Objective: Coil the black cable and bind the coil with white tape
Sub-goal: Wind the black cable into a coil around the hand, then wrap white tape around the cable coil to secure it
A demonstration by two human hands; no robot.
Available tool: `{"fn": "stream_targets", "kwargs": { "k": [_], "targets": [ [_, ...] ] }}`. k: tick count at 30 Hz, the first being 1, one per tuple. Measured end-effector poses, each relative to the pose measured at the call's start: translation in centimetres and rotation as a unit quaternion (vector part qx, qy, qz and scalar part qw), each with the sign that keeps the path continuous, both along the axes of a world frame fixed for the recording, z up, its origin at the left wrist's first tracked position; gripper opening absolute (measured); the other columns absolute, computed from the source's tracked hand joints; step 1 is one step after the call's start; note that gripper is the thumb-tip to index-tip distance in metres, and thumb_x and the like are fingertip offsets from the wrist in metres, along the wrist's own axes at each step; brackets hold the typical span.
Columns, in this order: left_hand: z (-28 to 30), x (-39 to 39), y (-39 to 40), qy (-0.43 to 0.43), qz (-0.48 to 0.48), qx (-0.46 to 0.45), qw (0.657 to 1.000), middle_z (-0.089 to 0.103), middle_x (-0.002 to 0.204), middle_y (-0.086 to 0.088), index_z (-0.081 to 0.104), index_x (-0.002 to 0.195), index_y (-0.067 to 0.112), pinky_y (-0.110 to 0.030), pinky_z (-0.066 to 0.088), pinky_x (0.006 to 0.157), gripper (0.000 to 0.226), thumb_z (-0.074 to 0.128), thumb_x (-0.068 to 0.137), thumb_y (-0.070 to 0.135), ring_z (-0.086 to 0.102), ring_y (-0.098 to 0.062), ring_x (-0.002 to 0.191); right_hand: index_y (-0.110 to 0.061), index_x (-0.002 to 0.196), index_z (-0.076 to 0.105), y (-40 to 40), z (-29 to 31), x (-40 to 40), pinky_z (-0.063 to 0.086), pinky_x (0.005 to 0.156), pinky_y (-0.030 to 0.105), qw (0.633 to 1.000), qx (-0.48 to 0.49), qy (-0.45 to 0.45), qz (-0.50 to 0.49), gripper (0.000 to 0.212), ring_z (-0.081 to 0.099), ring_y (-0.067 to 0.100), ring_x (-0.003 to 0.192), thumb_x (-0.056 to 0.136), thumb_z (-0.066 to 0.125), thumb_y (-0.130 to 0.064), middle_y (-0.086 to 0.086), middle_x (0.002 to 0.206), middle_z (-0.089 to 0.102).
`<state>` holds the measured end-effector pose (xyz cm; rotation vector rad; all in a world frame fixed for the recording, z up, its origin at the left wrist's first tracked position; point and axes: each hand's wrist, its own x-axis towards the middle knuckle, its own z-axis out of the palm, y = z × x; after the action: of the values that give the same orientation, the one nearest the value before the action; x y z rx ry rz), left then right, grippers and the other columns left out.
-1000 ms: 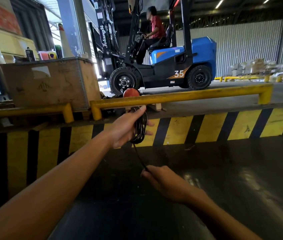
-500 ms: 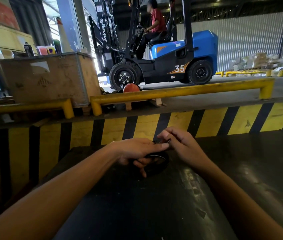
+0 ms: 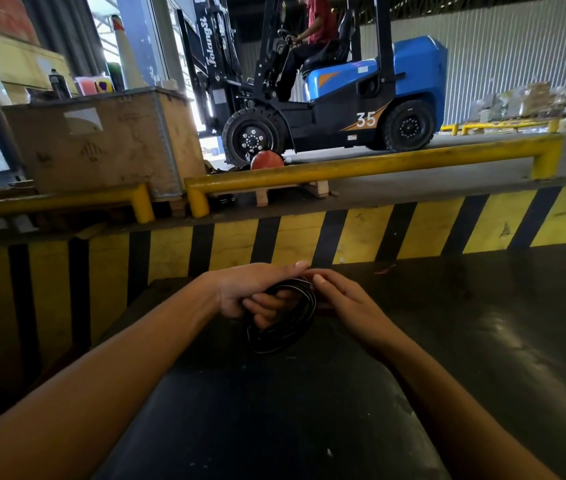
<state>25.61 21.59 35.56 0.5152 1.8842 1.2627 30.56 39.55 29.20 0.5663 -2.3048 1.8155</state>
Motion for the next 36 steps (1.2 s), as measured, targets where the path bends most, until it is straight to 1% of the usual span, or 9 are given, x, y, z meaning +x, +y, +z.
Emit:
{"fn": "stream_targets", "kwargs": {
  "k": [4,7,10,14,19,23,25,30,36],
  "targets": [
    [-2.2,0.1,-1.2,-0.048,0.043,0.027,0.998,0.036,0.035,0.008,0.045,0.052,0.018,-0.016,0.031,0.035,0.053,0.046,0.079,0.063,0.031,-0.004,0.029,-0.021,0.124,0.053,-1.8,-2.0,-0.2,0.046,0.096,0.031,0.996,-0.044,-0.052,0.049,0.035,0.058,0.012,0.112,0.099,0.030,-0.030,0.002,0.121,0.061],
    [-4.5,0.6,-1.9,-0.033,0.113,0.005,0.993,0.035,0.037,0.007,0.048,0.053,0.018,-0.017,0.033,0.036,0.053,0.046,0.080,0.063,0.031,-0.005,0.031,-0.014,0.106,0.063,-2.8,-4.3,-0.5,0.050,0.089,0.039,0.995,-0.057,-0.081,0.032,0.032,0.064,0.024,0.099,0.097,0.037,-0.031,0.014,0.105,0.067],
    [-8.3,0.8,-2.1,0.063,0.212,-0.028,0.975,0.039,0.043,0.006,0.052,0.061,0.017,-0.021,0.035,0.041,0.049,0.047,0.089,0.057,0.034,-0.009,0.037,-0.017,0.089,0.065,-3.8,-7.7,-0.9,0.052,0.076,0.033,0.992,-0.041,-0.118,0.002,0.026,0.064,0.019,0.082,0.096,0.043,-0.029,0.009,0.088,0.067],
    [-15.8,1.7,-2.0,0.202,0.302,-0.088,0.927,0.047,0.051,0.003,0.063,0.076,0.006,-0.024,0.039,0.043,0.050,0.044,0.094,0.049,0.045,-0.009,0.042,-0.012,0.095,0.065,-4.7,-13.8,-1.3,0.054,0.079,0.036,0.970,-0.017,-0.241,-0.018,0.027,0.064,0.019,0.079,0.095,0.046,-0.032,0.014,0.093,0.068],
    [-23.1,4.5,-3.8,0.184,0.279,-0.194,0.922,0.034,0.038,0.008,0.049,0.052,0.015,-0.021,0.036,0.037,0.047,0.054,0.094,0.035,0.037,-0.007,0.034,-0.021,0.096,0.059,-3.9,-22.9,-0.5,0.051,0.081,0.029,0.926,0.233,-0.293,-0.045,0.008,0.061,0.014,0.088,0.090,0.055,-0.026,0.004,0.099,0.063],
    [-25.7,5.7,-4.8,0.147,0.259,-0.217,0.930,0.039,0.033,0.010,0.073,0.091,0.005,-0.018,0.034,0.034,0.026,0.059,0.092,0.027,0.034,-0.002,0.029,-0.023,0.115,0.055,-4.0,-28.4,1.1,0.048,0.087,0.032,0.865,0.400,-0.303,0.023,0.036,0.054,0.018,0.101,0.082,0.062,-0.036,0.006,0.118,0.054],
    [-26.3,5.8,-5.0,0.141,0.258,-0.215,0.931,0.049,0.042,0.012,0.074,0.097,0.009,-0.017,0.035,0.034,0.021,0.060,0.091,0.024,0.037,-0.001,0.027,-0.025,0.110,0.056,-4.6,-29.5,1.6,0.048,0.088,0.034,0.857,0.419,-0.297,0.031,0.029,0.053,0.020,0.103,0.082,0.060,-0.032,0.006,0.120,0.049],
    [-26.7,5.4,-5.1,0.117,0.211,-0.233,0.942,0.072,0.101,-0.001,0.072,0.107,0.014,-0.016,0.040,0.037,0.023,0.060,0.091,0.024,0.045,-0.002,0.036,-0.022,0.089,0.061,-4.8,-28.8,1.0,0.048,0.078,0.024,0.897,0.349,-0.271,0.012,0.009,0.057,0.010,0.089,0.085,0.059,-0.015,-0.001,0.098,0.060],
    [-23.1,3.8,-3.3,0.086,0.130,-0.148,0.977,0.043,0.054,0.006,0.071,0.104,0.012,-0.023,0.036,0.042,0.023,0.060,0.091,0.027,0.035,-0.006,0.044,0.001,0.108,0.058,-2.8,-19.7,-1.6,0.057,0.058,0.020,0.960,-0.034,-0.273,-0.039,0.024,0.063,0.008,0.057,0.084,0.060,0.002,0.007,0.075,0.062]
  ]
}}
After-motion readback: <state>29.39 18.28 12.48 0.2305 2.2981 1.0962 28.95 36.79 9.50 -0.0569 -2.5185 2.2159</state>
